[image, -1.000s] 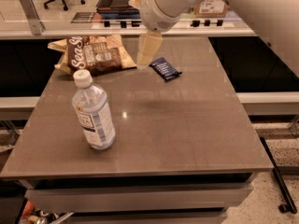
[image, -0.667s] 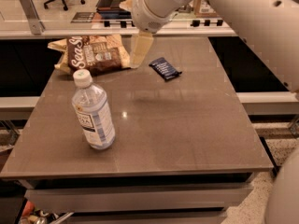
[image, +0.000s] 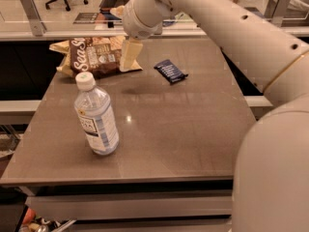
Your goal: Pick brown chip bag
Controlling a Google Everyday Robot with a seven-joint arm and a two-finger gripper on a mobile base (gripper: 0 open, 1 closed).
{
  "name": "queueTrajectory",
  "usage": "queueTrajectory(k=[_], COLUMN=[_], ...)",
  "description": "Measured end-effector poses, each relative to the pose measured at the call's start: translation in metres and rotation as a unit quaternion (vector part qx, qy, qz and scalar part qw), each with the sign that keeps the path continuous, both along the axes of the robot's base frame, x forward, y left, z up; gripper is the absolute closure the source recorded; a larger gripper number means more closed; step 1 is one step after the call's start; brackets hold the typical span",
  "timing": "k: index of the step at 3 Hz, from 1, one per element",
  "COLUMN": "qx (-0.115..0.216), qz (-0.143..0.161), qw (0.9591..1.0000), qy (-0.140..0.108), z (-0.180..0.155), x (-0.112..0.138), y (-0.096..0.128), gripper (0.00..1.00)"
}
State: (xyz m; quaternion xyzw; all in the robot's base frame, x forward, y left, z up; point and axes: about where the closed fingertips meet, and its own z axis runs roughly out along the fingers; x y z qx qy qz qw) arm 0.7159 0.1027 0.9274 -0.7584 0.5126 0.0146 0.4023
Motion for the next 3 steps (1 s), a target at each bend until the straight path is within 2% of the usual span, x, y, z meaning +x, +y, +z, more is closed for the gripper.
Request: queueTrajectory(k=[2,3], qx=[0.029,0.023], qz=[0.014,0.019], qw=[0.9995,0.9993], qy=[-0.001,0.021], z=[-0.024,-0.049], x=[0.033,0.038], y=[0.031,0.04], gripper=[0.0,0.0])
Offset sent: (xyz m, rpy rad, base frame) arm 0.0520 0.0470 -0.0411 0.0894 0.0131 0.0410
